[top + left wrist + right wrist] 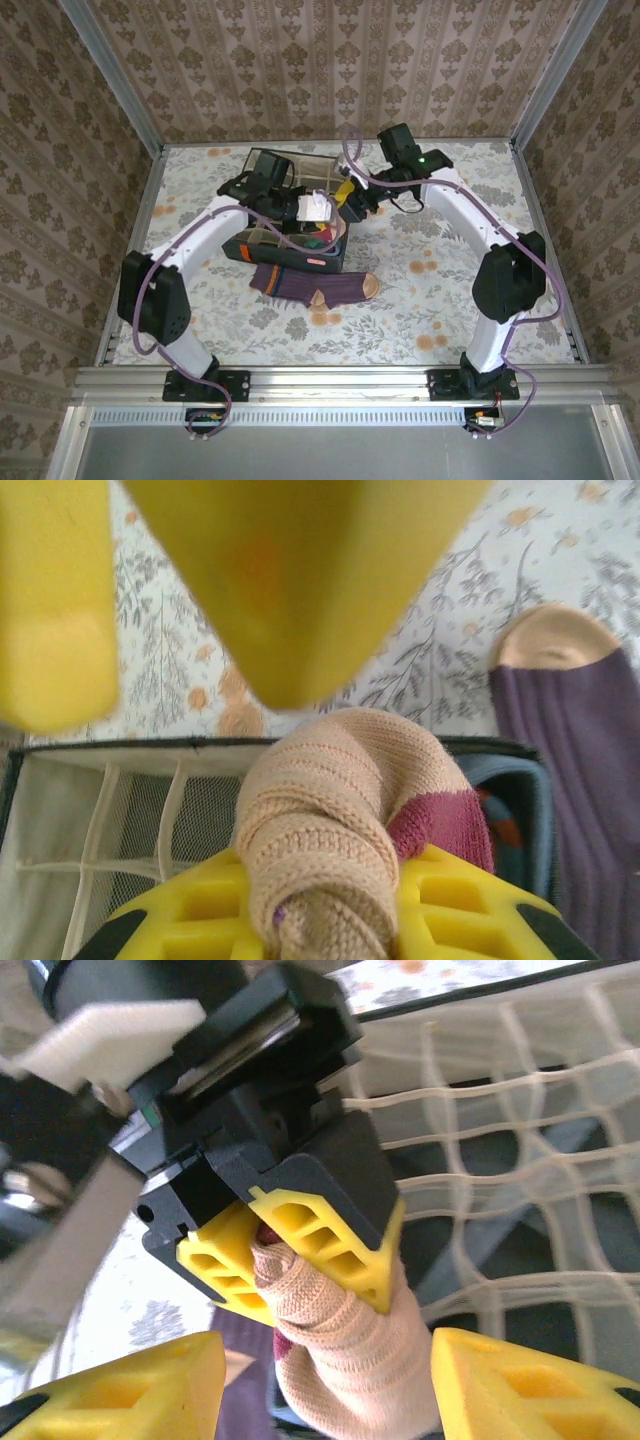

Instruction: Roll the socks

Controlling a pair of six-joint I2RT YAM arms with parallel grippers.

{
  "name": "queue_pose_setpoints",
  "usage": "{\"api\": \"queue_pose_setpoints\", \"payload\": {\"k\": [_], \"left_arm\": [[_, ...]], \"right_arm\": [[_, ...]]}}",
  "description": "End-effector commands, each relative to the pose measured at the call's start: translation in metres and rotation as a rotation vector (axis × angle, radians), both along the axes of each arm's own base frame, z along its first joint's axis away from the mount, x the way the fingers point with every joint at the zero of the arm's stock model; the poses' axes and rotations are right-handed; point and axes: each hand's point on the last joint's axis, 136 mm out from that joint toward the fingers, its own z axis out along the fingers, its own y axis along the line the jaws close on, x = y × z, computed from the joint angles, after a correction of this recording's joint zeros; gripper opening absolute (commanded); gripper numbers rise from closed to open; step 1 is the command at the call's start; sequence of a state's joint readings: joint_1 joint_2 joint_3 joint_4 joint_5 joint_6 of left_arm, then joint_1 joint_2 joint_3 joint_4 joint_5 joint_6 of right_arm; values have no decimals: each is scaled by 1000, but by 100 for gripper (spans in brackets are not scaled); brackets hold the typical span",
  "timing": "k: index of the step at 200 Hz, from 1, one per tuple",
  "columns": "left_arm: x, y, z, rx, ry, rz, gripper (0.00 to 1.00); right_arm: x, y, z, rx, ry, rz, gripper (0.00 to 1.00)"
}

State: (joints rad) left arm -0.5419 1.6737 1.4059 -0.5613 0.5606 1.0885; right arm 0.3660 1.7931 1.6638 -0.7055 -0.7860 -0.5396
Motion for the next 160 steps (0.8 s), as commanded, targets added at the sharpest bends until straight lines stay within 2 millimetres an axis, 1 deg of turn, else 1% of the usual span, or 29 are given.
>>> {"api": "queue_pose_setpoints", "payload": {"k": [1,5,13,21,30,39,51,64,88,108,144,160], "left_arm": [[21,0,13,11,-12,83,0],[24,-1,14,10,-13,88,0],[29,-3,16,7,-20,97,0],[34,-5,18,3,-27,108,0],[40,-6,20,3,-35,121,0],[46,-8,21,6,-40,136,0],[53,-9,21,14,-37,150,0],[58,-12,17,31,-20,153,0],[63,-18,-1,102,30,149,0],[67,-22,-17,147,63,157,0],[75,-29,-38,173,113,172,0],[81,-30,-49,207,114,191,0]], "right_arm": [[33,-16,3,-7,-33,-195,52],[36,-20,0,-13,-17,-229,52],[46,-25,1,0,-17,-296,51],[52,-29,-5,1,-1,-358,50],[60,-37,-11,8,27,-458,48],[68,-45,-18,15,54,-575,48],[70,-52,-28,43,115,-681,49],[65,-52,-42,41,175,-740,48],[51,-44,-66,-15,245,-782,47],[39,-38,-85,-34,277,-801,47],[19,-29,-118,-71,363,-817,47],[13,-30,-133,-103,396,-833,46]]}}
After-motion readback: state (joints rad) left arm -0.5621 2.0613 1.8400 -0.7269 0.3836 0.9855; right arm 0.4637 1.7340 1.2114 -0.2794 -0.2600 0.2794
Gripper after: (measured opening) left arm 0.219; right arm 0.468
